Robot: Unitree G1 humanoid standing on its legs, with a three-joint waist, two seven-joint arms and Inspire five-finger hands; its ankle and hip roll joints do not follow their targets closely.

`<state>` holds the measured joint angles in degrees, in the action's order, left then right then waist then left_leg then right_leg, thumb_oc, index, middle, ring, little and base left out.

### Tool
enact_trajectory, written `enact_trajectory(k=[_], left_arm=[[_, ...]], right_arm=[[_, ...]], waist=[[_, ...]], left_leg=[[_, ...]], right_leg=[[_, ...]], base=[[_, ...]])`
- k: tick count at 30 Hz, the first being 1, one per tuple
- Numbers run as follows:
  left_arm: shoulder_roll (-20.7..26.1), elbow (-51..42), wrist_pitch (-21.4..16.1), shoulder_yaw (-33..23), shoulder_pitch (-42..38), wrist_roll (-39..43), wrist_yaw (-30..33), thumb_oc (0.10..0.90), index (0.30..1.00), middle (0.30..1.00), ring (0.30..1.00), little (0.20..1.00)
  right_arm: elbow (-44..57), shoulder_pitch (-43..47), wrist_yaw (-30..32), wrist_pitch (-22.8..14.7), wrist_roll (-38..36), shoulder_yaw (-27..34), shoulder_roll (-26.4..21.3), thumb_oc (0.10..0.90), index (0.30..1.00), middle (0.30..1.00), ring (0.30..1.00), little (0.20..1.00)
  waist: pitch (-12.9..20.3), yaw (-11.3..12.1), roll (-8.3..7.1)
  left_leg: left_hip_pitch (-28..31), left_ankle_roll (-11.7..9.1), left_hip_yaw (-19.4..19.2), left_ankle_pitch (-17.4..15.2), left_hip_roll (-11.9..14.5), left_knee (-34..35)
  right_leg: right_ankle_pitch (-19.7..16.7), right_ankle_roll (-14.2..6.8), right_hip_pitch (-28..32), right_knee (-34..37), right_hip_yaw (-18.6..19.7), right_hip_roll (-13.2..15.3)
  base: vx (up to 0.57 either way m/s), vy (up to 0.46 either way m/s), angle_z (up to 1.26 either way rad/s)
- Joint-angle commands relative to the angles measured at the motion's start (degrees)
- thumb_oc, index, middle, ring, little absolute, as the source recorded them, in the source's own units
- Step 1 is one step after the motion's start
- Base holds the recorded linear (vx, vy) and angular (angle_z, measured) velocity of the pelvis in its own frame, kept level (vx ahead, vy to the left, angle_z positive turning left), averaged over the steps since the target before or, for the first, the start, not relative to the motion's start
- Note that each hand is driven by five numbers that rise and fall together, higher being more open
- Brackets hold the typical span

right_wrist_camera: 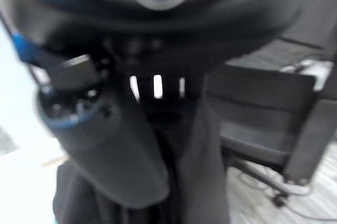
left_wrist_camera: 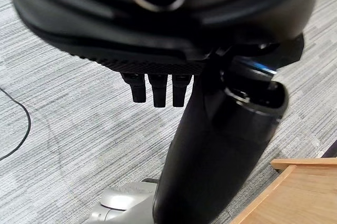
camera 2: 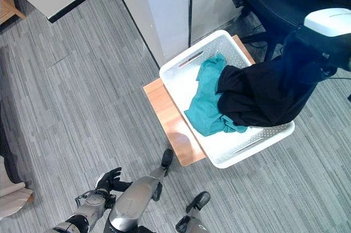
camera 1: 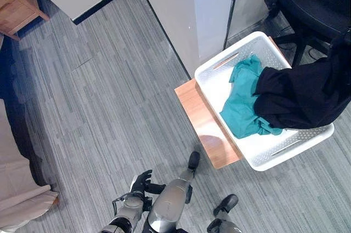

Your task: Pick up bed clothes into laundry basket.

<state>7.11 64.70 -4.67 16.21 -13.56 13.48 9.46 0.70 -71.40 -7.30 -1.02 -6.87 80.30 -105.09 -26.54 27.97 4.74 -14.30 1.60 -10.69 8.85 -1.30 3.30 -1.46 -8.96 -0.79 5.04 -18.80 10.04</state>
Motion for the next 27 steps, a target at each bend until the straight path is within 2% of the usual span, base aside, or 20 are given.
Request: enact_trajectory(k=[1, 9, 14, 16, 17, 21, 25, 27], left_arm=[[-13.81, 8.4, -0.06, 6.1, -7.87, 0.8, -0.02, 0.8, 0.9, 0.9, 0.9, 0.9], [-14.34, 8.31, -0.1, 6.54, -8.45, 1.31, 0.36, 0.8, 0.9, 0.9, 0.9, 0.9], [-13.86, 8.4, -0.28, 6.27, -8.25, 1.85, 0.5, 0.8, 0.9, 0.9, 0.9, 0.9], [-13.75, 8.44, -0.3, 6.41, -8.32, 1.94, 0.49, 0.8, 0.9, 0.9, 0.9, 0.9], [-13.71, 8.46, -0.31, 6.46, -8.34, 1.97, 0.46, 0.8, 0.9, 0.9, 0.9, 0.9], [-12.68, 8.76, -0.31, 6.98, -8.47, 2.22, 0.36, 0.8, 0.9, 0.9, 0.9, 0.9], [-12.43, 8.91, -0.18, 6.88, -8.45, 2.06, 0.35, 0.8, 0.9, 0.9, 0.9, 0.9], [-11.48, 9.09, 0.02, 6.11, -8.24, 1.71, 0.37, 0.8, 0.9, 0.9, 0.9, 0.9]], right_arm=[[-7.58, 5.57, 3.44, -1.19, -0.42, 22.27, -23.91, 0.4, 0.3, 0.3, 0.3, 0.3], [-4.83, 5.57, 3.27, -1.36, -2.06, 21.08, -23.91, 0.4, 0.3, 0.3, 0.3, 0.3], [-6.26, 5.57, 2.69, -1.2, -1.08, 20.28, -23.91, 0.4, 0.3, 0.3, 0.3, 0.3], [-7.07, 5.57, 2.15, -1.0, -1.01, 19.87, -23.91, 0.582, 0.573, 0.573, 0.573, 0.573], [-7.19, 5.57, 2.06, -1.07, -0.99, 19.92, -23.91, 0.8, 0.9, 0.9, 0.9, 0.9], [-7.82, 5.57, 2.19, -0.84, -0.8, 20.9, -23.91, 0.8, 0.9, 0.9, 0.9, 0.9], [-7.6, 5.57, 2.31, -0.89, -0.44, 21.26, -23.91, 0.8, 0.9, 0.9, 0.9, 0.9], [-6.04, 5.57, 3.0, -1.33, -0.32, 22.31, -23.91, 0.8, 0.9, 0.9, 0.9, 0.9]], waist=[[-3.26, 3.59, 9.98], [-3.26, 5.42, 10.68], [-3.26, 5.64, 10.24], [-3.26, 5.71, 10.07], [-3.26, 5.78, 10.03], [-3.26, 5.87, 8.87], [-3.26, 5.76, 8.54], [-3.26, 4.96, 7.57]], left_leg=[[8.8, -7.58, -1.9, -8.39, 7.68, 1.7], [7.09, -7.54, -0.97, -8.27, 7.63, 1.7], [6.46, -7.51, -0.53, -8.16, 7.63, 1.7], [6.39, -7.54, -0.55, -8.15, 7.68, 1.7], [6.37, -7.54, -0.57, -8.13, 7.67, 1.7], [6.8, -7.56, -0.96, -8.23, 7.71, 1.7], [7.22, -7.52, -1.24, -8.42, 7.65, 1.7], [8.14, -7.47, -1.6, -8.43, 7.43, 1.7]], right_leg=[[-2.04, 0.64, -3.74, -0.22, 3.4, -1.08], [-2.12, 0.69, -4.73, -0.28, 2.53, -1.17], [-2.2, 0.73, -5.18, -0.34, 2.45, -1.24], [-2.3, 0.69, -5.27, -0.38, 2.42, -1.24], [-2.33, 0.68, -5.3, -0.37, 2.45, -1.23], [-2.49, 0.65, -5.2, -0.38, 2.73, -1.18], [-2.47, 0.61, -5.09, -0.41, 2.97, -1.18], [-2.4, 0.59, -4.45, -0.61, 3.32, -1.06]], base=[[0.01, -0.004, 0.03], [-0.01, 0.003, 0.04], [0.0, 0.006, 0.1], [0.0, 0.0, 0.0], [0.0, 0.0, 0.0], [0.0, 0.0, 0.0], [0.0, 0.0, 0.0], [-0.01, 0.014, -0.06]])
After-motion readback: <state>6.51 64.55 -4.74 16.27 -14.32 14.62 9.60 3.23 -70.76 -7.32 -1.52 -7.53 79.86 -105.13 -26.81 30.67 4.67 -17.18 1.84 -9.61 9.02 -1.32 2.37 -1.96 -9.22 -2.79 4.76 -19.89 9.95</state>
